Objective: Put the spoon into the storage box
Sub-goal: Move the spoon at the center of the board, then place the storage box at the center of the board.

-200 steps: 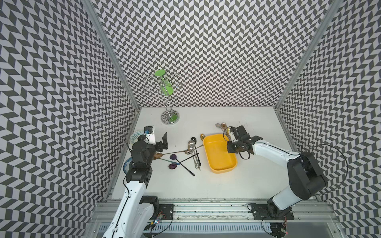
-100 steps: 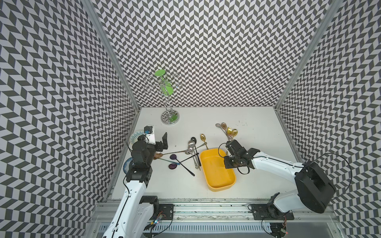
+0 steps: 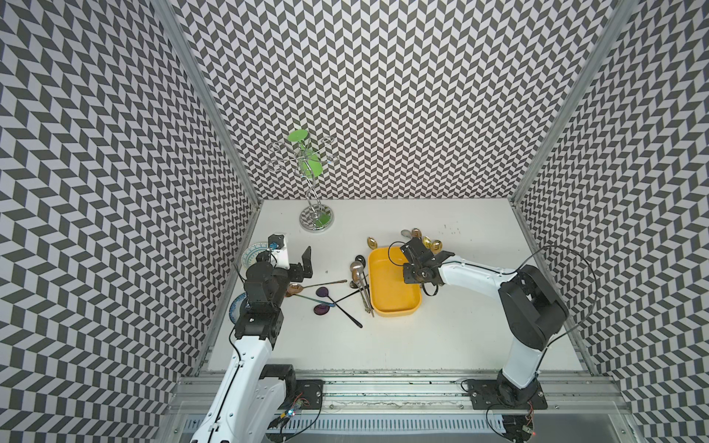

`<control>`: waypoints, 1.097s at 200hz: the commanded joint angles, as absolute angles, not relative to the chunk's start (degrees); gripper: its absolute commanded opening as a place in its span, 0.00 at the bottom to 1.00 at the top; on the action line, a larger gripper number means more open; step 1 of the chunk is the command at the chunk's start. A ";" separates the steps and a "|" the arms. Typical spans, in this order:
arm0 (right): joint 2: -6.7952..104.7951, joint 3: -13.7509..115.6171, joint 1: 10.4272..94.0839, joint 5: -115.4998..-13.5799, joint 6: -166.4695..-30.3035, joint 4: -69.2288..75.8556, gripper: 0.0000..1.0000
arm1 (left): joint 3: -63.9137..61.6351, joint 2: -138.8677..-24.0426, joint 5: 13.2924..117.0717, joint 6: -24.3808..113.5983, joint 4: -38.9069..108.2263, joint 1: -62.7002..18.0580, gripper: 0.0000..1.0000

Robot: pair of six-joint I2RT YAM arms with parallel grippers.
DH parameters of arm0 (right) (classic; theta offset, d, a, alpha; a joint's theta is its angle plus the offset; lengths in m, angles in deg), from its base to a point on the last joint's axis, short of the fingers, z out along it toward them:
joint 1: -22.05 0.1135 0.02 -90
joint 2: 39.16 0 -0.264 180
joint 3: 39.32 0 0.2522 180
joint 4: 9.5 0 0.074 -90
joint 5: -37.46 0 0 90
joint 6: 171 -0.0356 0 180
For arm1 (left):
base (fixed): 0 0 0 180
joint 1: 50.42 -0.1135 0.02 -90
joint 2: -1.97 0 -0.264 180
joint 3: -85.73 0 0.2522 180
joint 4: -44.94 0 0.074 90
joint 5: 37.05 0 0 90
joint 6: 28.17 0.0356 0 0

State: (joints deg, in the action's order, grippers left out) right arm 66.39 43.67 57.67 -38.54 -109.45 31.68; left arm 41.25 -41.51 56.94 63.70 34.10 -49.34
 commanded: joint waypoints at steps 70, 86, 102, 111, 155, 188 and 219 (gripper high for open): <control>57.96 40.90 56.15 -41.83 -108.15 37.11 0.00 | 41.17 -41.27 57.61 63.47 34.78 -49.10 1.00; 53.86 37.00 56.76 -44.00 -109.32 36.35 0.00 | 41.10 -41.36 57.83 63.14 34.70 -49.26 1.00; 49.65 33.59 57.49 -45.76 -110.18 36.08 0.00 | 41.15 -41.45 58.44 63.02 34.63 -49.38 1.00; 47.70 31.97 57.95 -46.25 -110.68 36.08 0.00 | 41.17 -41.54 58.81 62.80 34.55 -49.45 1.00; 42.67 25.01 59.47 -48.50 -112.56 32.86 0.00 | 40.74 -41.53 60.15 62.20 33.83 -49.63 1.00; 45.27 23.45 60.35 -48.32 -112.61 31.43 0.00 | 40.88 -41.71 61.12 62.07 33.81 -49.63 1.00; 47.85 23.40 60.46 -45.58 -112.61 30.49 0.00 | 40.96 -41.80 62.22 62.00 33.75 -49.60 1.00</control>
